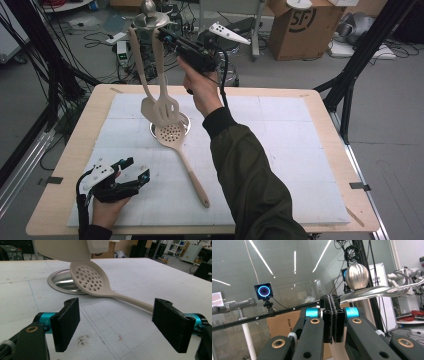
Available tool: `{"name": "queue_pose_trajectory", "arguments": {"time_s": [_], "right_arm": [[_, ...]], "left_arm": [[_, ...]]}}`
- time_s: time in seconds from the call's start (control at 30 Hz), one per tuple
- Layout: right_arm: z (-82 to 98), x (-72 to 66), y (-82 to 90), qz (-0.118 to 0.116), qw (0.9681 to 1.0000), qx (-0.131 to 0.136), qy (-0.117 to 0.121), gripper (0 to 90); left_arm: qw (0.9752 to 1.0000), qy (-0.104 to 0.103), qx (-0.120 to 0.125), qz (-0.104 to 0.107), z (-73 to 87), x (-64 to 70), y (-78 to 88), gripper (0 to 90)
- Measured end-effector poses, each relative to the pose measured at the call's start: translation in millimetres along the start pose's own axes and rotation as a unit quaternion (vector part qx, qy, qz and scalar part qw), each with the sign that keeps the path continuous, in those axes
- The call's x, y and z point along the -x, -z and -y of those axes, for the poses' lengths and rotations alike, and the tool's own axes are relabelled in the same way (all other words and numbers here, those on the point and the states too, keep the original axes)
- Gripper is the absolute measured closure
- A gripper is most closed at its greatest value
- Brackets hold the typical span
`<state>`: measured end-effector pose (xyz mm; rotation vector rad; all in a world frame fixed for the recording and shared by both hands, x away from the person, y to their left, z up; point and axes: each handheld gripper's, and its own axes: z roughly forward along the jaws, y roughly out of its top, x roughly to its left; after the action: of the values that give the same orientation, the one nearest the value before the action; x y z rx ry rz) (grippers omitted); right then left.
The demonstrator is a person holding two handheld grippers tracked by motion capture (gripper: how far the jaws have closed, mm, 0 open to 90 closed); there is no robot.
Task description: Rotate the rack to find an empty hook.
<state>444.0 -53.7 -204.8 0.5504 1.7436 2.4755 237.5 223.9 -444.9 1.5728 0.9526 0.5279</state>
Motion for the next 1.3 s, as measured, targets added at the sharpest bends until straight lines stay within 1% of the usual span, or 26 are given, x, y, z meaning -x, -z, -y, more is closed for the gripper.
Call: {"name": "queue_pose_trajectory", "arguments": {"time_s": [0.03,0.07,0.1,0.13,0.2,0.33,0.4,0.47,0.57,0.6,0.63,0.7,0.8,0.9,0.93,1.0,1.2,1.27,1.3], "right_arm": [[-0.3,0.1,0.5,0.001,1.0,0.0,-0.003,89.3],[-0.5,0.8,1.3,0.0,1.0,0.0,-0.001,89.3],[-0.6,1.0,2.0,0.004,1.0,0.0,0.001,89.3],[-0.5,1.9,2.9,0.005,1.0,0.001,0.003,89.3],[-0.8,6.1,6.8,0.017,0.9998,0.005,0.001,89.3],[-1.5,17.6,14.4,0.038,0.999,0.02,-0.013,89.3],[-1.7,22.7,16.4,0.043,0.9987,0.022,-0.018,89.4],[-0.8,27.1,17.0,0.051,0.9983,0.02,-0.017,89.4],[1.5,33.4,17.6,0.056,0.9979,0.022,-0.024,89.4],[2.1,35.0,17.2,0.057,0.9978,0.024,-0.023,89.4],[2.4,37.3,16.5,0.056,0.9977,0.025,-0.03,89.4],[1.3,40.6,14.3,0.055,0.9976,0.029,-0.032,89.4],[-0.4,43.4,10.2,0.054,0.9977,0.027,-0.032,89.4],[1.8,48.2,10.1,0.053,0.9972,0.032,-0.043,89.4],[3.1,50.4,10.2,0.057,0.9967,0.031,-0.049,89.4],[5.2,53.8,10.2,0.062,0.9963,0.029,-0.053,89.4],[2.9,54.6,8.5,0.051,0.9964,0.045,-0.051,89.4],[-0.1,54.8,6.8,0.051,0.9966,0.044,-0.047,89.4],[-1.5,54.4,6.0,0.05,0.9966,0.043,-0.049,89.4]], "left_arm": [[1.0,0.0,0.0,0.0,0.0,-0.1,0.0,22.9],[1.0,0.0,-0.001,0.0,0.0,-0.2,0.1,22.9],[1.0,0.0,0.0,0.0,0.0,-0.4,0.1,22.9],[1.0,-0.003,-0.002,-0.002,-0.2,-1.0,0.6,22.9],[1.0,-0.004,-0.002,-0.002,-0.1,-1.3,0.7,22.9],[1.0,-0.001,-0.001,0.0,0.0,-0.6,-0.3,22.9],[1.0,-0.004,-0.003,0.0,-0.1,-0.8,-0.5,22.9],[1.0,-0.002,-0.001,0.001,-0.2,-0.8,-0.6,22.9],[1.0,-0.004,-0.001,0.0,-0.2,-2.1,-0.5,22.9],[1.0,-0.001,0.0,-0.001,-0.1,-1.8,-0.3,22.9],[1.0,-0.001,0.0,0.0,-0.2,-1.9,-0.1,22.9],[1.0,-0.002,0.001,0.0,-0.2,-1.6,-0.2,22.9],[1.0,0.0,0.001,0.0,-0.2,-1.9,-0.2,22.9],[1.0,0.002,0.001,-0.001,0.0,-3.0,0.2,22.9],[1.0,0.002,0.002,-0.002,-0.1,-3.2,0.4,22.9],[1.0,0.003,0.002,-0.001,-0.2,-3.3,0.9,22.9],[1.0,0.002,0.0,-0.002,0.1,-4.3,0.8,22.9],[1.0,0.004,0.001,-0.002,0.1,-4.0,0.8,22.9],[1.0,0.003,0.002,-0.004,0.0,-4.1,1.0,22.9]]}}
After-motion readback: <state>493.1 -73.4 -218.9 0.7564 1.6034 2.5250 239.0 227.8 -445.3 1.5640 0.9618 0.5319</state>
